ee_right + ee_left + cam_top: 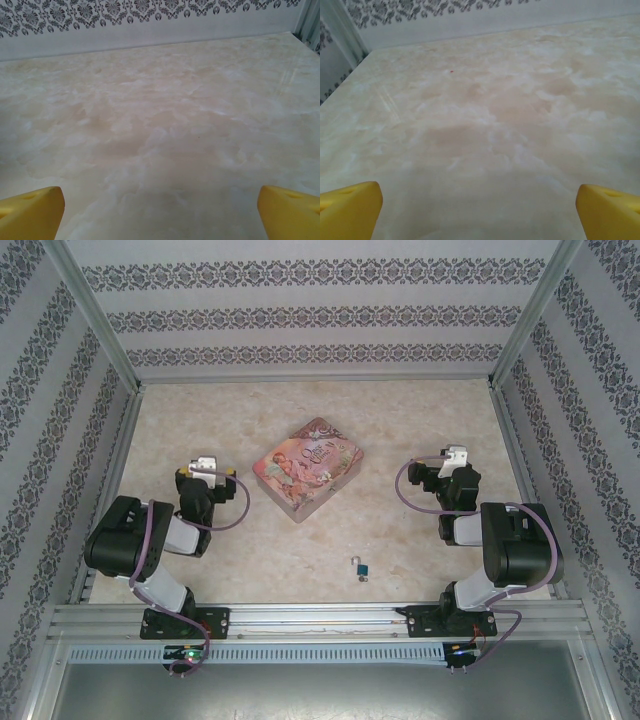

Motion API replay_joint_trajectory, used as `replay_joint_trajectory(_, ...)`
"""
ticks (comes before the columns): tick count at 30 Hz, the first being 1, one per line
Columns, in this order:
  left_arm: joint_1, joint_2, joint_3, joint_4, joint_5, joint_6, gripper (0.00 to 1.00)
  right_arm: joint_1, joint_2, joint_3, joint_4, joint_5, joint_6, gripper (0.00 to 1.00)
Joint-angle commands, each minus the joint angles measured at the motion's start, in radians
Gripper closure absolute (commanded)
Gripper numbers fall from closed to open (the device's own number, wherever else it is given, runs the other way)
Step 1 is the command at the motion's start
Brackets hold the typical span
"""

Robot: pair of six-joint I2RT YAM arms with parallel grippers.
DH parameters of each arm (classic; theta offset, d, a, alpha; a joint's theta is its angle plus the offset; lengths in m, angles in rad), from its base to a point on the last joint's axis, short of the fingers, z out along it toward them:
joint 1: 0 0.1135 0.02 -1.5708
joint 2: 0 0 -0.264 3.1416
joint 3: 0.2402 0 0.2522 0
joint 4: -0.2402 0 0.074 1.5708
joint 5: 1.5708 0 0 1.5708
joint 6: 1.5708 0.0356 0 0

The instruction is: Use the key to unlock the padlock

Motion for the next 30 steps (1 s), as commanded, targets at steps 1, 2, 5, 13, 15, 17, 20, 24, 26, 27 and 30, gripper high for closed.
replay_joint_trajectory(1,0.072,-0.029,0.071,-0.116,0.043,-0.080,0.01,0.016,-0.015,0.021,-0.016,0.013,-0.024,0.02)
replay_joint_trajectory(2,0.076,-0.026,0.063,-0.095,0.053,-0.082,0.01,0.019,-0.016,0.021,-0.021,0.018,-0.025,0.02)
replay_joint_trajectory(5,0.076,-0.027,0.063,-0.097,0.052,-0.082,0.01,0.026,-0.015,0.021,-0.033,0.033,-0.031,0.02)
replay_joint_trajectory(13,0.076,-0.027,0.062,-0.097,0.050,-0.082,0.01,0.036,-0.018,0.022,-0.045,0.046,-0.037,0.02)
replay_joint_trajectory(15,0.076,-0.027,0.062,-0.098,0.051,-0.083,0.01,0.038,-0.019,0.022,-0.045,0.049,-0.040,0.02)
replay_joint_trajectory(17,0.076,-0.027,0.062,-0.098,0.051,-0.082,0.01,0.044,-0.020,0.052,-0.052,0.059,-0.044,0.02)
replay_joint_trajectory(20,0.076,-0.027,0.062,-0.098,0.050,-0.082,0.01,0.045,-0.019,0.055,-0.056,0.060,-0.046,0.02)
replay_joint_trajectory(24,0.076,-0.027,0.062,-0.098,0.051,-0.083,0.01,0.052,-0.019,0.062,-0.071,0.066,-0.053,0.01)
replay_joint_trajectory(26,0.075,-0.027,0.062,-0.098,0.051,-0.083,0.01,0.052,-0.019,0.062,-0.071,0.068,-0.053,0.02)
replay_joint_trajectory(27,0.076,-0.027,0.062,-0.098,0.051,-0.082,0.01,0.052,-0.019,0.062,-0.071,0.068,-0.054,0.02)
replay_joint_trajectory(30,0.076,-0.027,0.062,-0.097,0.051,-0.083,0.01,0.053,-0.020,0.061,-0.070,0.069,-0.054,0.02)
